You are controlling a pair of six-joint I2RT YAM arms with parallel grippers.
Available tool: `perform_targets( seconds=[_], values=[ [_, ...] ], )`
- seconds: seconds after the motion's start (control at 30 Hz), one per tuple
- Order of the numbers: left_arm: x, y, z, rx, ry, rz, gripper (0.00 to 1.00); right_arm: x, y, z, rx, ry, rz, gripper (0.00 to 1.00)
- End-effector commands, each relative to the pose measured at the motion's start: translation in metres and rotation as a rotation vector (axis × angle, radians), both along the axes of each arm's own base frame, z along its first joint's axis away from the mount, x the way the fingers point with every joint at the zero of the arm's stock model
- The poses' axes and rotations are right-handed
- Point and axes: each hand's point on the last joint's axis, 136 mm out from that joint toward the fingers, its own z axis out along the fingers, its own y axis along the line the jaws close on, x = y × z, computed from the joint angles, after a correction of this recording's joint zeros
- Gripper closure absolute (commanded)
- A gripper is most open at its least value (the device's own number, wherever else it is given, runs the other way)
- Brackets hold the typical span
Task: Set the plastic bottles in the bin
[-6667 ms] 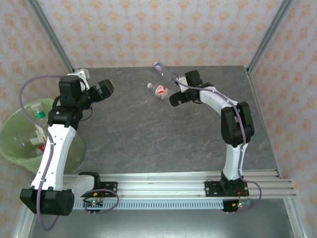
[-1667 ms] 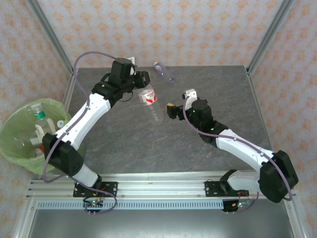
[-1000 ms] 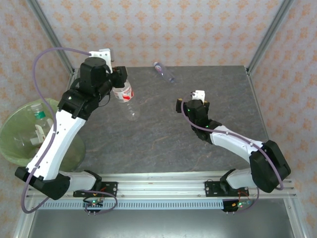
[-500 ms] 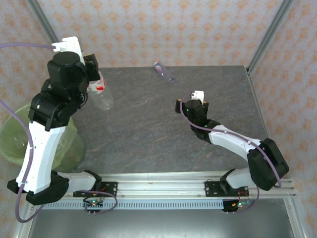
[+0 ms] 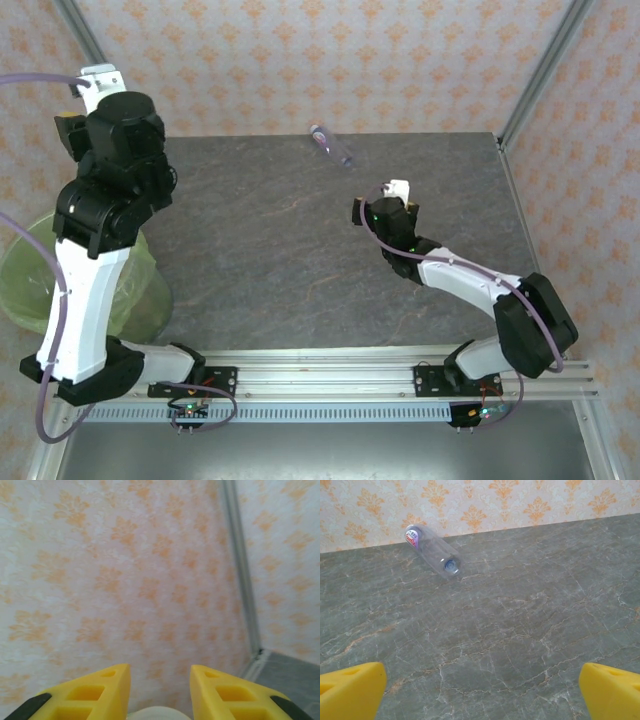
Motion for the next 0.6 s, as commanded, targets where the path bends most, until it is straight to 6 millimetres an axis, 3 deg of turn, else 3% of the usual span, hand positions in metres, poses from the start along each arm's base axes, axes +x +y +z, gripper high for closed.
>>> perform_targets(
  seconds=[0.0, 0.13, 0.27, 0.37, 0.57],
  values=[
    [-0.027, 0.021, 0.003, 0.102, 0.114, 0.179, 1.0, 0.008, 0.003, 0.012, -0.001, -0.026, -0.001, 0.01],
    [-0.045, 0.049, -0.022, 0.012, 0.045, 0.15, 1.0, 0.013, 0.008, 0.013, -0.019, -0.018, 0.023, 0.01],
    [-0.069, 0.061, -0.046, -0.068, -0.075, 0.109, 1.0, 0.018, 0.017, 0.014, 0.009, -0.012, 0.041, 0.01],
    [-0.087, 0.071, -0.062, -0.087, -0.102, 0.168, 1.0, 0.021, 0.022, 0.013, 0.04, -0.01, 0.048, 0.01],
    [-0.102, 0.096, -0.095, -0.143, -0.107, 0.279, 1.0, 0.024, 0.032, 0.013, 0.075, 0.004, 0.078, 0.01]
  ],
)
